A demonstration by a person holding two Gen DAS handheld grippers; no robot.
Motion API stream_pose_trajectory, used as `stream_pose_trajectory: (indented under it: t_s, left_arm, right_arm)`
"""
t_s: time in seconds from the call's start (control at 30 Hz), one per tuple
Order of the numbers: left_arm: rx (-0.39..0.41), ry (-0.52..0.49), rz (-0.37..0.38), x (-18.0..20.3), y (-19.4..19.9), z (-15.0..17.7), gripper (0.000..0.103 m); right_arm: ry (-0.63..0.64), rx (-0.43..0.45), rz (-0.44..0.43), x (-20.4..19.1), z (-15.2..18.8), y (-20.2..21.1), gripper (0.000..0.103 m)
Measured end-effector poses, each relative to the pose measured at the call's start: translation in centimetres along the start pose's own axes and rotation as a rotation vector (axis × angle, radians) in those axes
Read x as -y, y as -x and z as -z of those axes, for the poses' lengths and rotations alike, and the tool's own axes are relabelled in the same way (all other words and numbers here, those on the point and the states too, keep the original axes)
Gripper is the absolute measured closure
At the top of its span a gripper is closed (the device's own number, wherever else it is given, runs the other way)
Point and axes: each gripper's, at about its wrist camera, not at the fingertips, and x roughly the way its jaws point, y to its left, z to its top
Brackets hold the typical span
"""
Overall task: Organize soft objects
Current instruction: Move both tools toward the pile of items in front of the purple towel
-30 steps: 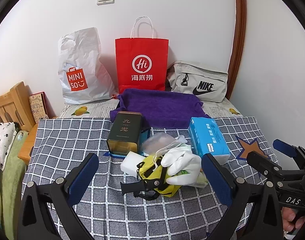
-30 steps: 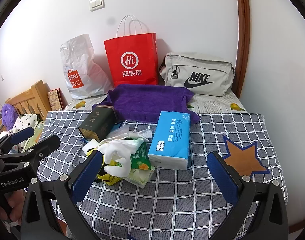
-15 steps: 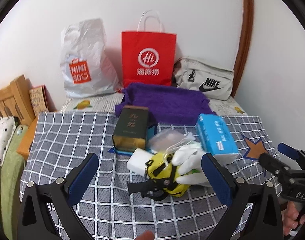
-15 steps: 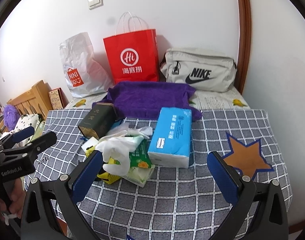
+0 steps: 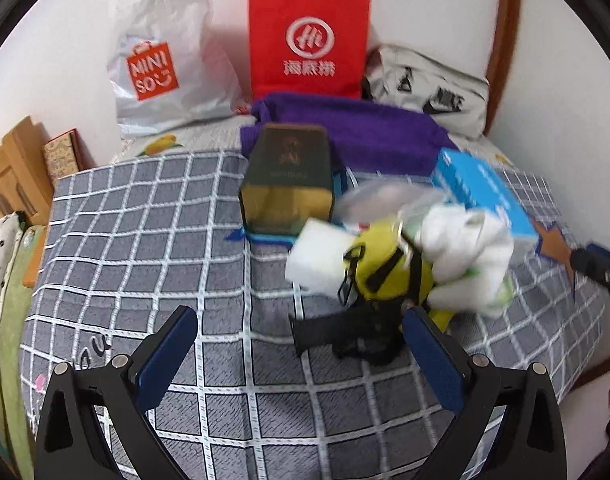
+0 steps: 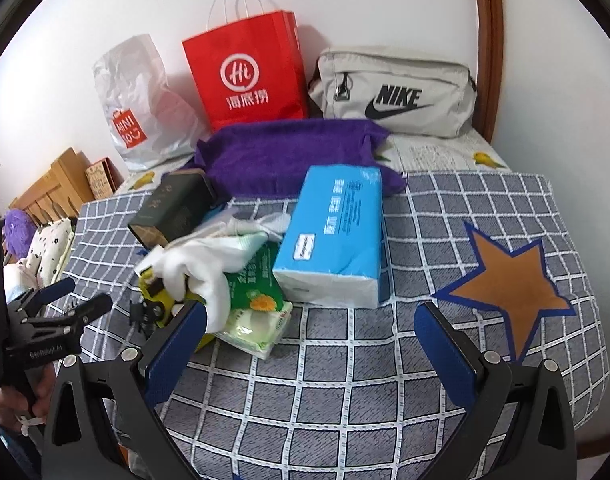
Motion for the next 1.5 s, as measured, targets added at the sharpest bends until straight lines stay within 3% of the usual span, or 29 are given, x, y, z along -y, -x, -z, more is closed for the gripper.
stream_pose_trajectory:
  t_s: [0.43,0.6,0.63,0.77,0.83,0.9,1.1,1.3,1.5]
  left_arm:
    - [-0.048,-0.241,0.009,1.3,-4.0,1.2,0.000]
    - [-0.046,-0.290,0.082,1.8,-5.1,0.7,0.002]
    - [-0.047,-0.301,0.093,1.9,-5.2,0.7,0.004]
    - [-0.061,-0.286,0.156,1.5,-5.3,0.5,0.036]
    - [-0.065,-0.242,0.199,1.0,-5.0,0.6,0.041]
    - [-0.062,-0.214,0.216,0.5,-4.8,0.7,0.061]
    - [-0.028,-0.159,0.252,-0.8,-2.8,1.0,0.067]
    - [-0.034,-0.196,0.233,0.4,-2.9,1.3,0.068]
    - [-0.046,-0.252,0.280,2.2,-2.9,1.1,0.067]
  right_arm:
    - [-0.005,-0.083,-0.033,-0.4,0.3,-3.7,0.001]
    - [-0.028,-0.097,-0.018,0.3,0.1,-4.6,0.001]
    - [-0.030,-0.104,-0.013,0.4,0.2,-4.9,0.001]
    - [-0.034,-0.130,0.003,0.7,0.3,-5.8,0.001]
    - [-0.031,-0.134,0.009,0.7,0.4,-6.0,0.001]
    - [-0.031,-0.141,0.012,0.6,0.4,-6.3,0.001]
    - [-0.007,-0.151,-0.005,-0.1,0.5,-6.6,0.001]
    - [0.000,-0.156,-0.018,-0.5,0.8,-6.5,0.001]
    - [0.008,-0.154,-0.023,-0.5,1.3,-6.0,0.001]
